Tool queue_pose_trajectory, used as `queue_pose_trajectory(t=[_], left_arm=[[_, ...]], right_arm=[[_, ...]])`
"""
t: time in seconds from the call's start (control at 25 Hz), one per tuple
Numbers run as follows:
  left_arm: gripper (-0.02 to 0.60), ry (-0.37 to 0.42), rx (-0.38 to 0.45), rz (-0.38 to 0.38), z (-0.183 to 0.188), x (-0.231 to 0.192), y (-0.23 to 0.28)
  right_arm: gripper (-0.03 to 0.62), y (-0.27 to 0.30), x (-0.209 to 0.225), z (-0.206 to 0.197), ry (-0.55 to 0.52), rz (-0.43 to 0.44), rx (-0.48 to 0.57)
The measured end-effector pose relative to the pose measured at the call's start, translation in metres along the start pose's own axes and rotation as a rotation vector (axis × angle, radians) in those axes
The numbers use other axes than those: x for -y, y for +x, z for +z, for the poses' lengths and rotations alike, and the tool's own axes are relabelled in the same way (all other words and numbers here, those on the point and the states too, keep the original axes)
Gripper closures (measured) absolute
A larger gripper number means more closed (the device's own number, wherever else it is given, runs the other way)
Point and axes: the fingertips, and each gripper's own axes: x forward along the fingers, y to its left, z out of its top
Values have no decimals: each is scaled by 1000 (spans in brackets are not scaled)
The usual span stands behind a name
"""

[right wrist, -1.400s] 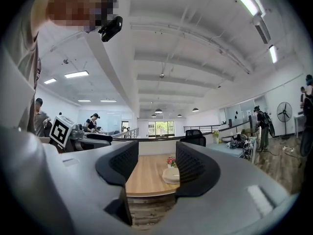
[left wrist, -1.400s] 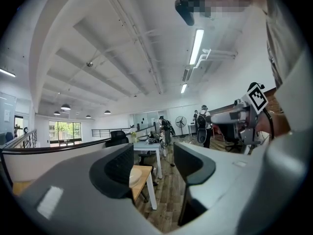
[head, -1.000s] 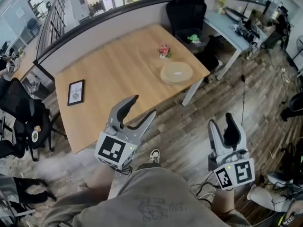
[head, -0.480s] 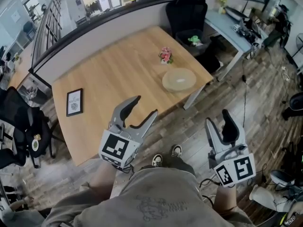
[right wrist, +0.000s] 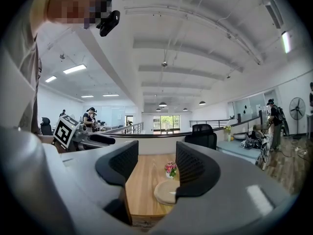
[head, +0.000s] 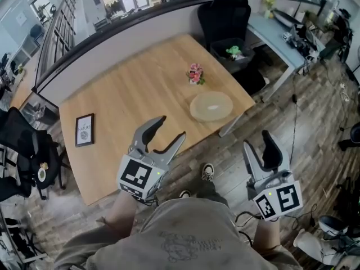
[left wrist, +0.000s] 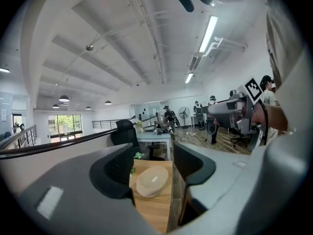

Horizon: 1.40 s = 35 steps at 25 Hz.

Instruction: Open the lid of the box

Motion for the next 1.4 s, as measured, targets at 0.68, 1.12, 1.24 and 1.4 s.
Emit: queue_pose_trajectory(t=[0.68, 1.12, 1.24, 1.4], left_arm=[[325, -8, -94, 133, -6, -46, 138], [325, -5, -96, 158, -5, -60, 149], [325, -2, -113, 140, -11, -69, 144], [325, 11, -145, 111, -24, -78, 141]], right_arm=[[370, 133, 136, -22, 26, 174, -73], [370, 174, 139, -26, 20, 255, -84], [370, 182, 136, -35, 76, 245, -107], [370, 188, 129, -42, 105, 230, -136]])
